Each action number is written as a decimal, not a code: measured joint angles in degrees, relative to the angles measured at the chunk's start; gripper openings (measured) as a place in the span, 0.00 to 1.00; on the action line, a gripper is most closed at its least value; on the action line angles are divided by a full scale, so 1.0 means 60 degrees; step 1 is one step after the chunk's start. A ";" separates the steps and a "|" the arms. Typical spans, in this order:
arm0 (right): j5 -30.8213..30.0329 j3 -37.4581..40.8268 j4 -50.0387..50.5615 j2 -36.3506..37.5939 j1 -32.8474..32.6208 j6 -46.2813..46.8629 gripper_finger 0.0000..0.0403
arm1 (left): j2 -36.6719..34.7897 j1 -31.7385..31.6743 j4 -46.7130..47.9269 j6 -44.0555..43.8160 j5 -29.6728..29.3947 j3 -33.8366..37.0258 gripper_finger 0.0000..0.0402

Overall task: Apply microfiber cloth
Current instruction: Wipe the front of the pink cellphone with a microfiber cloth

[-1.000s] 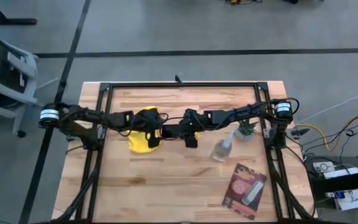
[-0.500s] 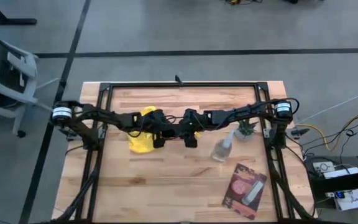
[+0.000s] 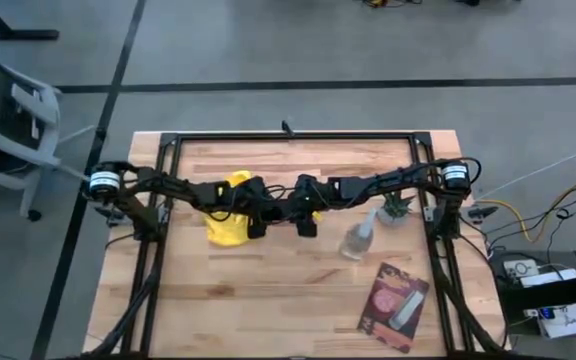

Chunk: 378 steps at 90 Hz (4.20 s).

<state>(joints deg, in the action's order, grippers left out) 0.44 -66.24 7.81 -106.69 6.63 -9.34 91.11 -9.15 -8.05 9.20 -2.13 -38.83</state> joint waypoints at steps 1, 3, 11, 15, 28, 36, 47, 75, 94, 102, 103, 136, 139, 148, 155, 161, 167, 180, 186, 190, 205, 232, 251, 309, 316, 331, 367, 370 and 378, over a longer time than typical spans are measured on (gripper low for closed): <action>0.0009 0.0000 0.0001 0.0000 0.0000 0.0000 0.83 | 0.0000 0.0001 0.0003 -0.0001 0.0000 0.0000 0.79; 0.0007 0.0000 0.0001 0.0000 0.0000 0.0002 0.83 | 0.0000 0.0001 0.0011 -0.0005 0.0001 0.0000 0.79; 0.0004 0.0000 -0.0004 0.0000 0.0000 0.0008 0.84 | -0.0004 0.0001 0.0014 -0.0022 0.0004 0.0004 0.79; 0.0002 0.0000 -0.0006 0.0000 0.0000 0.0018 0.85 | -0.0005 0.0001 0.0015 -0.0052 0.0004 0.0004 0.79; -0.0001 0.0000 -0.0054 0.0058 0.0000 0.0088 0.85 | -0.0198 0.0001 0.0390 -0.0107 0.0013 -0.0001 0.79; -0.0063 -0.0001 0.0072 0.0397 -0.0004 0.0120 0.85 | -0.0607 0.0001 0.0704 -0.0157 0.0023 0.0028 0.79; -0.0075 -0.0007 0.0156 0.0926 -0.0007 0.0090 0.85 | -0.1585 0.0001 0.0936 -0.0194 0.0020 0.0402 0.79; -0.0130 0.0015 0.0186 0.1848 -0.0004 0.0080 0.85 | -0.4383 -0.0024 0.3125 -0.0261 -0.1226 0.1486 0.79; -0.0064 -0.0007 -0.0771 0.1478 -0.0050 0.0431 0.85 | -0.6191 -0.0017 0.3777 -0.0679 -0.1517 0.1992 0.79; -0.0038 0.0015 -0.1408 0.1003 -0.0116 0.0672 0.85 | -0.6767 -0.0015 0.3766 -0.0882 -0.1738 0.2018 0.79; -0.0037 0.0014 -0.1567 0.0931 -0.0125 0.0707 0.85 | -0.6841 -0.0013 0.3748 -0.0936 -0.1798 0.2006 0.79; 0.0987 -0.0003 -0.6426 -0.1363 -0.0570 0.2384 0.85 | -0.7837 -0.0042 0.4696 -0.2788 -0.4279 0.1912 0.79; 0.1011 -0.0042 -0.6718 -0.1582 -0.0627 0.2441 0.85 | -0.7828 -0.0040 0.4713 -0.2918 -0.4275 0.1912 0.79; 0.1011 -0.0535 -0.6842 -0.2293 -0.0777 0.2453 0.85 | -0.7773 -0.0042 0.4846 -0.3147 -0.4266 0.1923 0.79; 0.1011 -0.1235 -0.6845 -0.2966 -0.0884 0.2412 0.85 | -0.7695 -0.0042 0.4881 -0.3234 -0.4260 0.1923 0.79; 0.1010 -0.1892 -0.6531 -0.3496 -0.0922 0.2461 0.85 | -0.7630 -0.0042 0.4923 -0.3271 -0.4258 0.1936 0.79; 0.1001 -0.2655 -0.5811 -0.3990 -0.0929 0.2460 0.85 | -0.7603 -0.0042 0.4878 -0.3345 -0.4256 0.1928 0.79; 0.0851 -0.3992 -0.3751 -0.4683 -0.0787 0.2281 0.85 | -0.7555 -0.0046 0.4928 -0.3418 -0.4269 0.1938 0.79; 0.0615 -0.4412 -0.3354 -0.4902 -0.0745 0.2108 0.85 | -0.7555 -0.0046 0.4938 -0.3459 -0.4303 0.1946 0.79; 0.0459 -0.4606 -0.3029 -0.5039 -0.0729 0.2043 0.84 | -0.7553 -0.0046 0.4936 -0.3508 -0.4313 0.1953 0.79; -0.0371 -0.4900 -0.2521 -0.5222 -0.0758 0.1739 0.70 | -0.7516 -0.0046 0.4954 -0.3721 -0.4317 0.1960 0.79; -0.0872 -0.4936 -0.1224 -0.5043 -0.0796 0.1079 0.07 | -0.7185 -0.0046 0.5023 -0.3680 -0.4313 0.1960 0.79; -0.0995 -0.4886 0.2333 -0.3969 -0.1049 0.0427 0.01 | -0.6796 -0.0046 0.5013 -0.3501 -0.4076 0.1960 0.79; -0.6924 -0.4285 0.5789 0.0082 -0.1322 -0.0371 0.00 | -0.4179 0.0257 0.3143 -0.3130 -0.2196 0.2011 0.79; -0.6046 -0.3935 0.4961 -0.0045 -0.1363 -0.0831 0.00 | -0.3730 0.0439 0.2834 -0.3119 -0.2131 0.2011 0.79; -0.4478 -0.2696 0.1689 -0.0488 -0.1417 -0.1503 0.00 | -0.2714 0.0902 0.2018 -0.2964 -0.2126 0.2014 0.79; -0.2332 -0.1442 -0.3708 -0.2496 -0.1325 -0.0039 0.00 | -0.0690 0.1568 -0.0725 -0.2669 -0.2059 0.1949 0.79; -0.2282 -0.1506 -0.3893 -0.2740 -0.1323 0.0136 0.00 | -0.0624 0.1571 -0.0810 -0.2687 -0.2067 0.1941 0.79; -0.2337 -0.1771 -0.4285 -0.3273 -0.1330 0.0405 0.00 | -0.0468 0.1582 -0.1029 -0.2758 -0.2050 0.1923 0.79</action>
<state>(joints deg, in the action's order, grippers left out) -13.58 -76.87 -17.90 -126.33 -1.34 -6.91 88.31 0.34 -14.23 -7.35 -14.43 -27.29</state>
